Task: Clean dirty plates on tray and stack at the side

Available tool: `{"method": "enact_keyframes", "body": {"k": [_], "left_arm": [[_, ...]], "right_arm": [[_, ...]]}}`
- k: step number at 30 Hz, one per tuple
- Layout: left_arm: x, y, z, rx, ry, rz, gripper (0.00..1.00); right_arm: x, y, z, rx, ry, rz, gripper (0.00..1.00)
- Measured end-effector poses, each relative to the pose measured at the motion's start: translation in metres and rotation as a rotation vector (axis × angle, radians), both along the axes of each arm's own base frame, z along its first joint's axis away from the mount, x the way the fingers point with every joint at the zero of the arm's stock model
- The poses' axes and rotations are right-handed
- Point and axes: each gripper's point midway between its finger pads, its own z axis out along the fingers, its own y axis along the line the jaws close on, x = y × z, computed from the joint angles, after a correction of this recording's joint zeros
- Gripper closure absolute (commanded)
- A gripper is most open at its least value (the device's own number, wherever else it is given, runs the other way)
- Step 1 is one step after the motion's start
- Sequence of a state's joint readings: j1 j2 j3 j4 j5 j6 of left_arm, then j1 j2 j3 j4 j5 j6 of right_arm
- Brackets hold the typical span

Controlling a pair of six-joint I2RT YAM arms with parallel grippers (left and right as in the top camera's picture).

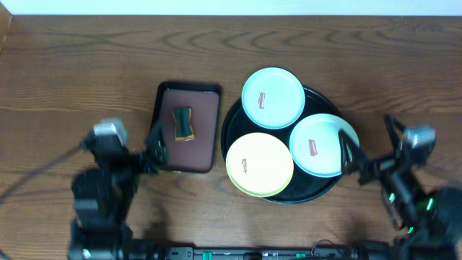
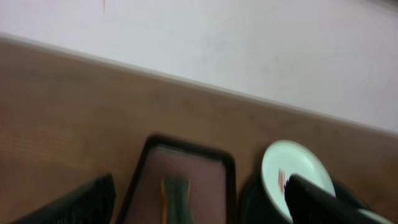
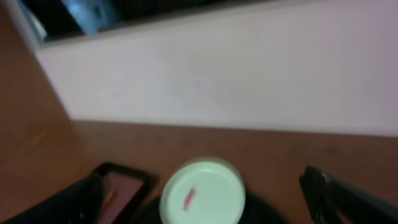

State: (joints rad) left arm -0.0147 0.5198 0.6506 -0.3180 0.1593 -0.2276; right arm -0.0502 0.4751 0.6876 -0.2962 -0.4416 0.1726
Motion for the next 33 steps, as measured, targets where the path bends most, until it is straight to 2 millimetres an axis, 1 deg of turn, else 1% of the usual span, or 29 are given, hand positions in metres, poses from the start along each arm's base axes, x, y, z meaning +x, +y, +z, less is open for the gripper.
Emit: {"method": "enact_keyframes", "body": {"k": [2, 4, 5, 6, 7, 8, 9, 10, 11, 13, 16, 19, 21, 22, 23, 25, 26, 27, 29, 30, 31, 33], "left_arm": [[0.014, 0.0, 0.004, 0.0, 0.109, 0.0, 0.12], [0.032, -0.001, -0.001, 0.0, 0.217, 0.001, 0.12], [0.039, -0.001, -0.007, 0.0, 0.268, 0.001, 0.12], [0.051, -0.001, -0.021, 0.001, 0.348, 0.001, 0.12], [0.057, -0.001, -0.032, 0.002, 0.397, 0.001, 0.12], [0.061, -0.002, -0.043, 0.0, 0.439, -0.002, 0.12], [0.063, -0.004, -0.056, -0.007, 0.486, -0.011, 0.12], [0.064, -0.006, -0.071, -0.016, 0.543, -0.024, 0.12], [0.065, -0.008, -0.082, -0.023, 0.583, -0.033, 0.12], [0.062, -0.014, -0.104, -0.042, 0.675, -0.059, 0.13], [0.064, -0.019, -0.129, -0.058, 0.762, -0.083, 0.21], [0.066, -0.021, -0.152, -0.066, 0.832, -0.094, 0.24], [0.067, -0.022, -0.169, -0.072, 0.888, -0.098, 0.26], [0.067, -0.023, -0.179, -0.073, 0.919, -0.1, 0.29], [0.066, -0.025, -0.192, -0.073, 0.959, -0.104, 0.33], [0.065, -0.03, -0.211, -0.065, 1.013, -0.118, 0.37], [0.065, -0.035, -0.222, -0.058, 1.036, -0.13, 0.43], [0.065, -0.04, -0.231, -0.049, 1.056, -0.144, 0.46], [0.066, -0.05, -0.249, -0.025, 1.087, -0.159, 0.51], [0.066, -0.052, -0.255, -0.006, 1.097, -0.156, 0.54], [0.065, -0.053, -0.26, 0.014, 1.104, -0.146, 0.61], [0.067, -0.051, -0.265, 0.039, 1.105, -0.113, 0.69]], "right_arm": [[0.018, 0.004, 0.0, 0.012, 0.126, 0.034, 0.01], [0.04, 0.008, -0.007, 0.035, 0.268, 0.062, 0.01], [0.052, 0.009, -0.013, 0.05, 0.35, 0.072, 0.01], [0.073, 0.01, -0.023, 0.071, 0.443, 0.078, 0.01], [0.081, 0.012, -0.035, 0.082, 0.528, 0.082, 0.01], [0.085, 0.013, -0.04, 0.087, 0.566, 0.086, 0.01], [0.095, 0.016, -0.045, 0.095, 0.607, 0.097, 0.01], [0.112, 0.019, -0.051, 0.105, 0.643, 0.114, 0.01], [0.116, 0.021, -0.053, 0.112, 0.655, 0.123, 0.01], [0.127, 0.025, -0.064, 0.131, 0.7, 0.149, 0.01], [0.134, 0.032, -0.079, 0.157, 0.744, 0.192, 0.01], [0.138, 0.036, -0.084, 0.172, 0.752, 0.223, 0.01], [0.136, 0.042, -0.084, 0.171, 0.757, 0.241, 0.01], [0.135, 0.046, -0.085, 0.166, 0.759, 0.254, 0.01], [0.131, 0.053, -0.085, 0.155, 0.764, 0.276, 0.01], [0.124, 0.065, -0.089, 0.129, 0.788, 0.303, 0.01], [0.115, 0.076, -0.095, 0.101, 0.819, 0.323, 0.01], [0.112, 0.079, -0.097, 0.091, 0.827, 0.328, 0.01], [0.099, 0.092, -0.107, 0.028, 0.865, 0.35, 0.01], [0.094, 0.096, -0.111, -0.003, 0.878, 0.354, 0.01], [0.089, 0.1, -0.116, -0.042, 0.888, 0.36, 0.01], [0.084, 0.106, -0.12, -0.096, 0.887, 0.37, 0.01]]}}
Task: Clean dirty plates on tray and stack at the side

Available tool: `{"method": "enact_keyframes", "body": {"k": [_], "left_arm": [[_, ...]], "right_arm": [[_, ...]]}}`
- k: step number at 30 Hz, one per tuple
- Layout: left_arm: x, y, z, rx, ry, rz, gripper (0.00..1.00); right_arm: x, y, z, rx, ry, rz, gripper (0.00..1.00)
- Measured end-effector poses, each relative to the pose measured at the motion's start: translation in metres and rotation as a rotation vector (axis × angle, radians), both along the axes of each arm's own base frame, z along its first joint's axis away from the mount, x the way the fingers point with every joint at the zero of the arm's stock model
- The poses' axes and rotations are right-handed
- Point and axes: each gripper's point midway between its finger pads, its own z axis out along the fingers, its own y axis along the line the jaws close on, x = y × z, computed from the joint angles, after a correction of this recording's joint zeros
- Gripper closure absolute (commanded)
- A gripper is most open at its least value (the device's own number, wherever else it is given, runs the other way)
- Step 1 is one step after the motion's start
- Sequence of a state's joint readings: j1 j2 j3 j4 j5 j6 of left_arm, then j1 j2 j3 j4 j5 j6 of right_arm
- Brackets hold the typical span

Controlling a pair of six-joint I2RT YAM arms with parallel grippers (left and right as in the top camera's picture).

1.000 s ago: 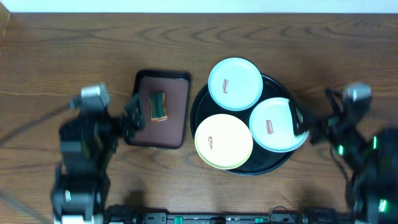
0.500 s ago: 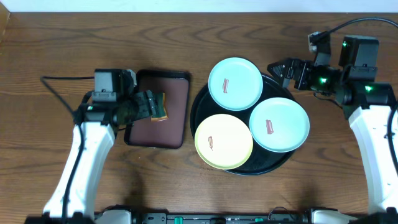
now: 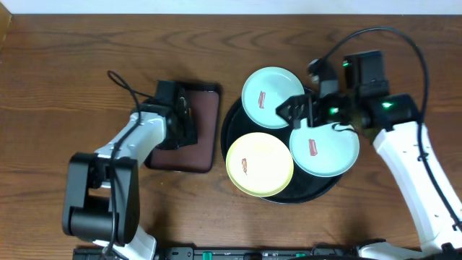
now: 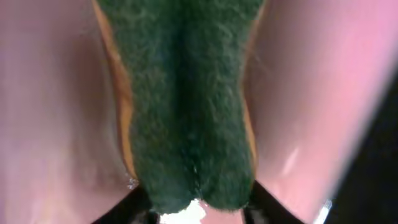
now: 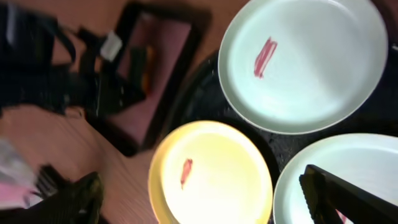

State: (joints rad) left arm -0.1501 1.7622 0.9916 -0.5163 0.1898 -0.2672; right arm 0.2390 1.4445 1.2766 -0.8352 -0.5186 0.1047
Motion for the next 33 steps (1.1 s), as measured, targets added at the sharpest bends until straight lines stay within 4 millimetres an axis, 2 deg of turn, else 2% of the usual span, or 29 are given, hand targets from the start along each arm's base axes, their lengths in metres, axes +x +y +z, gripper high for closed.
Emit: {"method": "enact_keyframes", "body": {"k": [2, 3, 8, 9, 10, 11, 12, 15, 21, 23, 25, 26, 28, 29, 30, 33], "left_arm": [[0.005, 0.002, -0.001, 0.02, -0.017, 0.013, 0.87], [0.008, 0.003, -0.002, 0.028, -0.028, 0.019, 0.92], [0.012, 0.005, -0.006, 0.039, -0.018, 0.045, 0.92], [0.01, 0.005, -0.006, 0.036, -0.006, 0.047, 0.85], [0.006, 0.005, -0.006, 0.032, 0.013, 0.046, 0.67], [0.0, 0.005, -0.006, 0.031, 0.039, 0.049, 0.4], [-0.005, 0.004, -0.005, 0.03, 0.063, 0.048, 0.36], [-0.009, 0.003, 0.004, 0.02, 0.077, 0.052, 0.33], [0.049, 0.001, 0.065, 0.006, -0.224, 0.063, 0.33], [0.06, 0.006, 0.071, 0.034, -0.276, 0.077, 0.34], [0.066, 0.011, 0.064, 0.066, -0.284, 0.088, 0.43], [0.069, 0.013, 0.058, 0.08, -0.28, 0.09, 0.63], [0.069, 0.017, 0.037, 0.107, -0.241, 0.093, 0.88], [0.067, 0.018, 0.028, 0.117, -0.219, 0.095, 0.92], [0.062, 0.02, 0.014, 0.129, -0.183, 0.09, 0.92], [0.06, 0.016, 0.013, 0.112, -0.169, 0.084, 0.93]], "right_arm": [[-0.003, 0.005, -0.002, -0.035, -0.02, 0.032, 0.01], [-0.003, 0.007, -0.003, -0.047, -0.031, 0.042, 0.01], [0.003, 0.009, -0.001, -0.078, -0.087, 0.059, 0.01], [0.004, 0.009, -0.001, -0.082, -0.093, 0.058, 0.01], [0.005, 0.008, -0.001, -0.084, -0.098, 0.058, 0.01], [0.006, 0.008, -0.001, -0.087, -0.099, 0.056, 0.01], [0.006, 0.007, -0.001, -0.091, -0.103, 0.056, 0.01], [0.008, 0.005, -0.001, -0.106, -0.111, 0.045, 0.01], [0.013, 0.001, -0.002, -0.132, -0.127, 0.026, 0.01], [0.013, 0.0, -0.002, -0.136, -0.126, 0.024, 0.01], [0.013, 0.0, -0.003, -0.137, -0.124, 0.024, 0.01], [0.012, -0.001, -0.003, -0.138, -0.121, 0.023, 0.01], [0.011, -0.001, -0.004, -0.141, -0.116, 0.023, 0.01], [0.011, -0.001, -0.004, -0.142, -0.114, 0.023, 0.01], [0.01, -0.001, -0.005, -0.143, -0.111, 0.023, 0.01], [0.008, -0.002, -0.007, -0.147, -0.098, 0.024, 0.01]]}}
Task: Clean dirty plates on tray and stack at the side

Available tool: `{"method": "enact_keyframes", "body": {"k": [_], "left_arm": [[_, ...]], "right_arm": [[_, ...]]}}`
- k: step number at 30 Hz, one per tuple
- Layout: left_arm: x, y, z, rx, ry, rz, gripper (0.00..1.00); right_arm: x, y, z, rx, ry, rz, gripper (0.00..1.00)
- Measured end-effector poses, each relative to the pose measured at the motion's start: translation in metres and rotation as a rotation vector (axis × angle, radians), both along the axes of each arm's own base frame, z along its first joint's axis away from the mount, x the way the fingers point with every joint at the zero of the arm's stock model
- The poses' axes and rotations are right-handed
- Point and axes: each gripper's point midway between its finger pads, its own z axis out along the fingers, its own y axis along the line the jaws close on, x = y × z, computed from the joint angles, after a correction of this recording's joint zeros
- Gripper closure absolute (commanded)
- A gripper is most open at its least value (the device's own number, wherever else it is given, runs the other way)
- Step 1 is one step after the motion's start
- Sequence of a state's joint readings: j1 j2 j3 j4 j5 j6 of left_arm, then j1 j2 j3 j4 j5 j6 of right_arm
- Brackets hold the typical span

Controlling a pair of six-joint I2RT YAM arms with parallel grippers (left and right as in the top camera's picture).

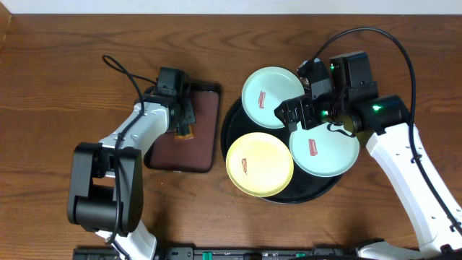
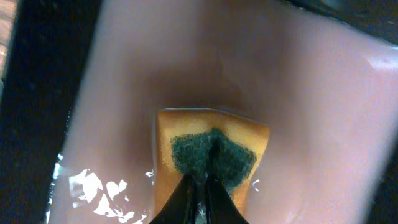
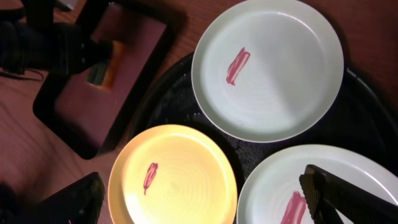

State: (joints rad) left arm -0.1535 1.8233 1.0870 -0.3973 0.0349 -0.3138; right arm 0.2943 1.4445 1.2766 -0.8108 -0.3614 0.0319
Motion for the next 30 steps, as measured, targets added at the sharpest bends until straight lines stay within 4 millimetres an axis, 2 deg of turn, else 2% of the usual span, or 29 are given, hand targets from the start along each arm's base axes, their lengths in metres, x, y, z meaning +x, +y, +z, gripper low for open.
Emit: {"method": "enact_keyframes", "body": {"k": [4, 5, 6, 7, 10, 13, 15, 18, 23, 27, 30], "left_arm": [[-0.014, -0.011, -0.003, -0.068, 0.061, -0.024, 0.93], [-0.022, -0.015, -0.004, -0.09, 0.094, -0.031, 0.89], [-0.028, -0.017, -0.005, -0.102, 0.122, -0.036, 0.72], [-0.035, -0.019, -0.006, -0.112, 0.151, -0.046, 0.63], [-0.047, -0.019, -0.006, -0.115, 0.195, -0.062, 0.54], [-0.054, -0.02, -0.004, -0.12, 0.217, -0.069, 0.52], [-0.057, -0.02, 0.002, -0.125, 0.217, -0.071, 0.53], [-0.059, -0.02, 0.019, -0.13, 0.192, -0.068, 0.7], [-0.066, -0.022, 0.053, -0.156, 0.143, -0.033, 0.86], [-0.072, -0.029, 0.054, -0.164, 0.165, -0.01, 0.92], [-0.077, -0.038, 0.049, -0.175, 0.189, 0.022, 0.92]], "right_arm": [[-0.001, 0.0, 0.0, -0.001, 0.003, 0.0, 0.01], [-0.001, 0.0, 0.0, -0.001, 0.003, 0.0, 0.01], [-0.001, 0.0, 0.0, -0.001, 0.003, 0.0, 0.01], [-0.001, 0.0, 0.0, -0.001, 0.004, 0.0, 0.01], [-0.001, 0.0, 0.0, -0.001, 0.004, 0.0, 0.01], [-0.001, 0.0, 0.0, -0.001, 0.004, 0.0, 0.01], [-0.001, 0.0, 0.0, -0.001, 0.004, 0.0, 0.01], [-0.001, 0.0, 0.0, -0.001, 0.004, 0.0, 0.01], [-0.001, 0.0, 0.0, -0.001, 0.004, 0.0, 0.01], [-0.001, 0.0, 0.0, -0.001, 0.004, 0.0, 0.01], [-0.001, 0.0, 0.0, -0.001, 0.004, 0.0, 0.01]]}}
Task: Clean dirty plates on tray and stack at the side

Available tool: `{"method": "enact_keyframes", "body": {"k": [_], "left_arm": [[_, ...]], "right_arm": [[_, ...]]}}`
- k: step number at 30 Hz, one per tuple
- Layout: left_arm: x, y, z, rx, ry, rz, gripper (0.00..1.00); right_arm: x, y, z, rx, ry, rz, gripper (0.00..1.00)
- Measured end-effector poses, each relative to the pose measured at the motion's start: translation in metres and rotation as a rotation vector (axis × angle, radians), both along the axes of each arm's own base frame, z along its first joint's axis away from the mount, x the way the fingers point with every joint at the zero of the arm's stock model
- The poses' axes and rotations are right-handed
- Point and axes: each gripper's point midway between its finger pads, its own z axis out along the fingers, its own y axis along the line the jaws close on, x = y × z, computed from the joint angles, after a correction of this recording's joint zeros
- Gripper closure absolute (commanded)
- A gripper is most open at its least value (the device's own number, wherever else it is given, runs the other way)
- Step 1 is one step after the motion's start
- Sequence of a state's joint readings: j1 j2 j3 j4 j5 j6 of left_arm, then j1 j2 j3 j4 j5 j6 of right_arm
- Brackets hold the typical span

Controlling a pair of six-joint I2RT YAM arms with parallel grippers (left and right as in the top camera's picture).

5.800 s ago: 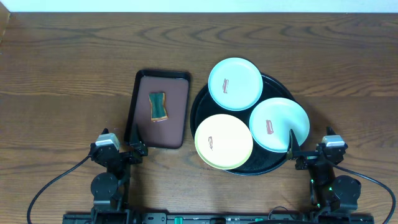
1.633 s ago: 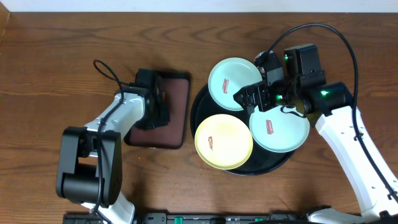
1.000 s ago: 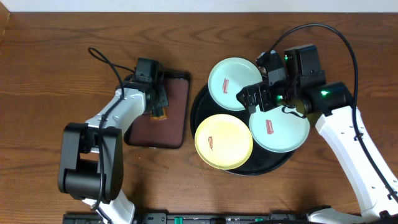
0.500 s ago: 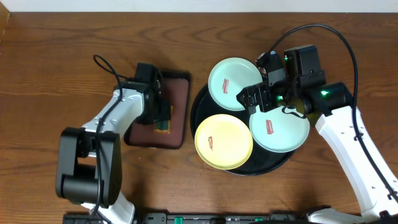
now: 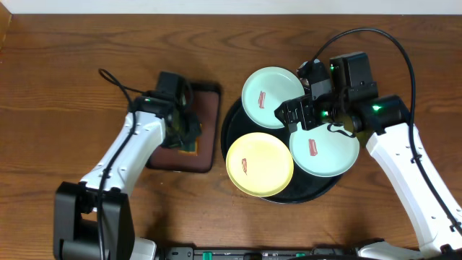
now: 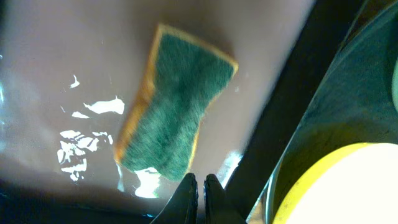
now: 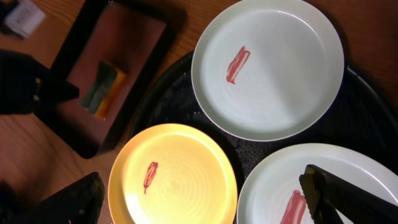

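Observation:
Three plates with red smears lie on the round black tray (image 5: 231,123): a mint plate (image 7: 267,68) at the back, a yellow plate (image 7: 174,180) in front, a pale blue plate (image 7: 292,186) at the right. The green and yellow sponge (image 6: 174,112) lies flat in the wet brown tray (image 6: 56,56). My left gripper (image 6: 198,186) hangs just past the sponge's near end, shut with nothing in it. My right gripper (image 7: 199,199) is open wide above the yellow and pale blue plates.
The brown rectangular tray (image 5: 206,108) stands right beside the left rim of the round black tray. Bare wooden table (image 5: 86,58) lies to the left, behind and to the right. Cables trail from both arms.
My left gripper has moved from the far part of the brown tray toward its near right side. Its tips no longer pinch the sponge, which lies free, green face up. The right arm has not moved.
Both arms were low at the table's front edge, with the sponge alone in the brown tray. Then my left gripper was down on the sponge and my right gripper open over the plates. The left tips pinched the sponge, and now it lies loose in the tray.

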State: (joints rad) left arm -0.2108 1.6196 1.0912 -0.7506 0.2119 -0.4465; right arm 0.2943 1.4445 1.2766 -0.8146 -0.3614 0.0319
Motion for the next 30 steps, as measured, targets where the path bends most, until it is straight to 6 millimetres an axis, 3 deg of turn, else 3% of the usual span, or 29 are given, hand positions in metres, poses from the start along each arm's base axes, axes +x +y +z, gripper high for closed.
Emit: {"method": "enact_keyframes", "body": {"k": [4, 13, 18, 25, 30], "left_arm": [[-0.01, -0.006, -0.017, -0.009, 0.055, 0.069, 0.92], [-0.01, -0.007, -0.044, -0.019, 0.102, 0.146, 0.92], [-0.025, -0.005, -0.058, -0.011, 0.163, 0.147, 0.92], [-0.042, 0.029, -0.064, 0.154, 0.217, 0.126, 0.92], [-0.023, 0.052, -0.056, 0.279, 0.141, 0.112, 0.85]], "right_arm": [[0.0, 0.0, 0.0, 0.0, 0.0, 0.0, 0.01], [0.0, 0.0, 0.0, 0.0, 0.0, -0.001, 0.01], [0.0, 0.0, 0.0, 0.001, 0.0, -0.001, 0.01], [0.0, 0.0, 0.0, 0.001, -0.001, -0.001, 0.01], [0.0, 0.0, 0.0, 0.001, -0.001, -0.001, 0.01]]}}
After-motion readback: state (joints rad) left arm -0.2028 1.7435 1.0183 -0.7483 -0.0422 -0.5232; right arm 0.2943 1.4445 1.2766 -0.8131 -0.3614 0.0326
